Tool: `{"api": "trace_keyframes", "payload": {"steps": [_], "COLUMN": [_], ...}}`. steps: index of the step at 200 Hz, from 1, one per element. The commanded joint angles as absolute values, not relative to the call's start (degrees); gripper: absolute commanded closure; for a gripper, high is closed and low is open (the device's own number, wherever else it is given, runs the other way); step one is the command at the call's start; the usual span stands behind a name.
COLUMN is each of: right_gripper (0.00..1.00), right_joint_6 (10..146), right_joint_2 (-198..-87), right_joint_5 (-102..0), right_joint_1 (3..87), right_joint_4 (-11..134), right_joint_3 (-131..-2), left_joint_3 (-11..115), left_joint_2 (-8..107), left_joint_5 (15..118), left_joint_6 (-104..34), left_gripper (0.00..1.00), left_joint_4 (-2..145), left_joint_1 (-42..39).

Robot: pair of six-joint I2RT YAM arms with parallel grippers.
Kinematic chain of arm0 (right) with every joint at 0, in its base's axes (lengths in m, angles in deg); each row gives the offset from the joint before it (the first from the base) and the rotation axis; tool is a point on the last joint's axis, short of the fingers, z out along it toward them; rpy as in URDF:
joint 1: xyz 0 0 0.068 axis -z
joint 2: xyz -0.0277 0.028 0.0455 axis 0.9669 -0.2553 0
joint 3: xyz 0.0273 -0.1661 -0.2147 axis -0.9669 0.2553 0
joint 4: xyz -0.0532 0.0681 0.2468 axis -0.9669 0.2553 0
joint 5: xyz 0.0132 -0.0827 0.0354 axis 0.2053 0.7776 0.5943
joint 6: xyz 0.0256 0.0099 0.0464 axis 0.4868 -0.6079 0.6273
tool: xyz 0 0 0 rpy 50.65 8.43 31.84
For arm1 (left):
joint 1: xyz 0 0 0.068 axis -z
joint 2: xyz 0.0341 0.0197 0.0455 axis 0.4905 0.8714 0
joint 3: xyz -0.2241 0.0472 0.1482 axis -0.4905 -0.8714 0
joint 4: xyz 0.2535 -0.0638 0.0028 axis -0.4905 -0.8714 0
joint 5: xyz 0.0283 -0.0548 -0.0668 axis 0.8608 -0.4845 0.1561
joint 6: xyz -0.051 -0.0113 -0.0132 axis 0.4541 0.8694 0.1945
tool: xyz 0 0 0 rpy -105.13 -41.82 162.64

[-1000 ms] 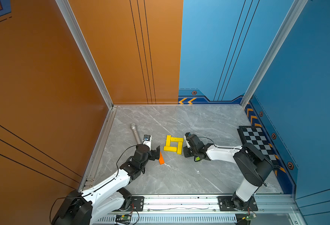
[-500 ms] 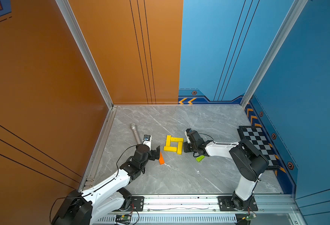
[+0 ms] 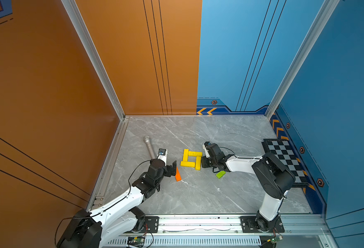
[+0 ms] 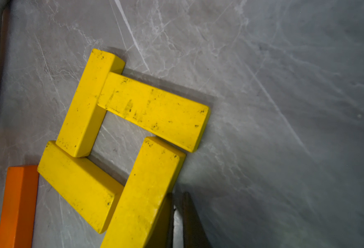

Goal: Assemble the letter p with building blocks
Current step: Adjust the building block at the center of the board.

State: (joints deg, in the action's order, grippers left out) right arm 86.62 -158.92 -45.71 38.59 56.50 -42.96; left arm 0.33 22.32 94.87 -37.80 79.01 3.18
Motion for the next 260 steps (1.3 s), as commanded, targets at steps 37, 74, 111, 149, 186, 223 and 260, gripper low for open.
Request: {"api": "trace_keyframes", "payload": {"steps": [37, 74, 111, 149, 186, 223, 260], "right_gripper": [0.87, 0.87, 0.79, 0.67, 0.6, 0.39, 0.0], "right_joint_6": [87.47, 87.48, 87.04, 86.13, 85.5, 82.18, 81.32], "right_joint_2": [-160.95, -159.72, -154.52, -146.81, -140.49, -135.6, -129.4], "right_joint_5": [-47.36, -46.63, -42.91, -40.11, -39.4, -40.98, -38.93], "right_joint_1": [38.56, 38.56, 38.04, 37.66, 37.83, 37.77, 37.93], "right_joint_4": [57.56, 57.87, 59.89, 64.58, 66.79, 71.04, 71.17], "right_joint_3": [-43.83, -43.08, -40.0, -36.85, -34.08, -33.45, -29.94], "left_joint_3": [-0.11, -0.17, -0.89, -0.02, 2.74, 3.83, 3.12], "left_joint_2": [21.92, 21.92, 21.29, 17.93, 17.26, 22.05, 22.87], "left_joint_5": [94.1, 93.95, 94.1, 94.28, 93.47, 86.6, 85.96], "left_joint_6": [-38.38, -38.44, -38.35, -35.28, -29.44, -21.6, -18.04], "left_gripper": [0.01, 0.01, 0.01, 0.0, 0.15, 0.24, 0.2], "left_joint_4": [79.49, 79.41, 79.4, 71.89, 59.27, 57.64, 60.86], "left_joint_1": [2.49, 2.45, 2.45, 2.35, 2.27, 2.1, 2.51]}}
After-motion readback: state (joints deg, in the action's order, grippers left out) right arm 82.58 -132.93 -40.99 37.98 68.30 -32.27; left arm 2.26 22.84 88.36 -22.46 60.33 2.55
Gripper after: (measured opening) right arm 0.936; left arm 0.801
